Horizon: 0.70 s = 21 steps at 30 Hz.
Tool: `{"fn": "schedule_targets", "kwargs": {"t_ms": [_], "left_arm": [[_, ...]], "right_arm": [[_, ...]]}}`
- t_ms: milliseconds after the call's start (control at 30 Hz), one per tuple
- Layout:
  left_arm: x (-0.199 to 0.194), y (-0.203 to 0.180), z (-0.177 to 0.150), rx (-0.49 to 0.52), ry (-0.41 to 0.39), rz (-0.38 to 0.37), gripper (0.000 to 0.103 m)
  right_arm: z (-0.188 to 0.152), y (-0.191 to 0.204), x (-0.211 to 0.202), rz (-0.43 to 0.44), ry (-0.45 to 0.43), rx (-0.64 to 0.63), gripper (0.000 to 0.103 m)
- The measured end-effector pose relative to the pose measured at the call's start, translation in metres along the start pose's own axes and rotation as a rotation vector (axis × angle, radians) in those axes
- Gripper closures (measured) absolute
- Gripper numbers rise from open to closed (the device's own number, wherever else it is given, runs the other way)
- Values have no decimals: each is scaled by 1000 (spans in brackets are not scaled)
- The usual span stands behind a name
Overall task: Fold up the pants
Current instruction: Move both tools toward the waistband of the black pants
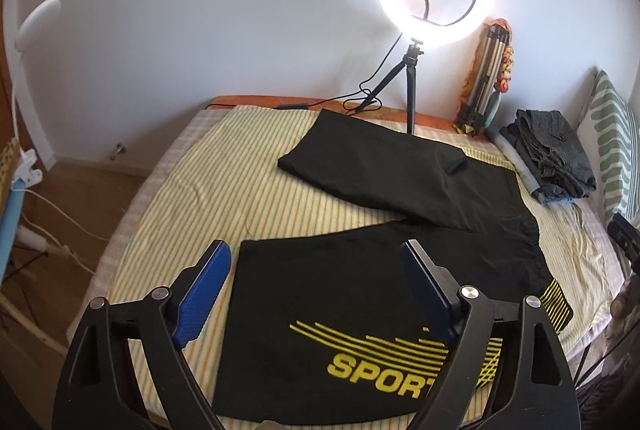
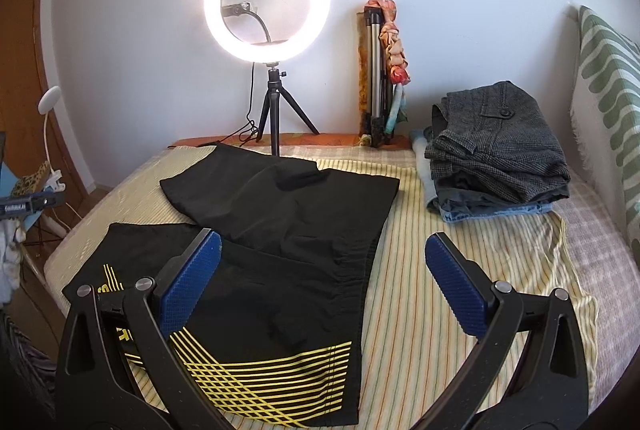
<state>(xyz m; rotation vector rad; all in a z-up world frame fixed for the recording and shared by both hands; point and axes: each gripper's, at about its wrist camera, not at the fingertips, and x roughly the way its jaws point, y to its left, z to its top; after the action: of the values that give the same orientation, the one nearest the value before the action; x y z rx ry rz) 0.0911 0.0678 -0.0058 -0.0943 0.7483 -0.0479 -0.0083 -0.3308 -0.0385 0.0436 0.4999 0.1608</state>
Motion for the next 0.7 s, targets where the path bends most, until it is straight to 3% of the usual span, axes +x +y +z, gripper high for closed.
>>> {"fn": "schedule_targets", "kwargs": {"t_ms": [167,300,400,533,700], "left_arm": [[19,3,28,14,23,2,25],[46,1,51,-15,87,-38,26],[65,-8,67,-5,115,-50,31],[95,-25,85,24,141,-53,35],[136,-43,104,43,175,-71,38]], "right_arm": [[22,-5,19,30,75,-70,0],[48,-14,45,75,115,-83,0],[68,-19,70,98,149,-109,12],[91,-25,106,113,188,-137,15],[117,-34,172,127,302,-181,30]]}}
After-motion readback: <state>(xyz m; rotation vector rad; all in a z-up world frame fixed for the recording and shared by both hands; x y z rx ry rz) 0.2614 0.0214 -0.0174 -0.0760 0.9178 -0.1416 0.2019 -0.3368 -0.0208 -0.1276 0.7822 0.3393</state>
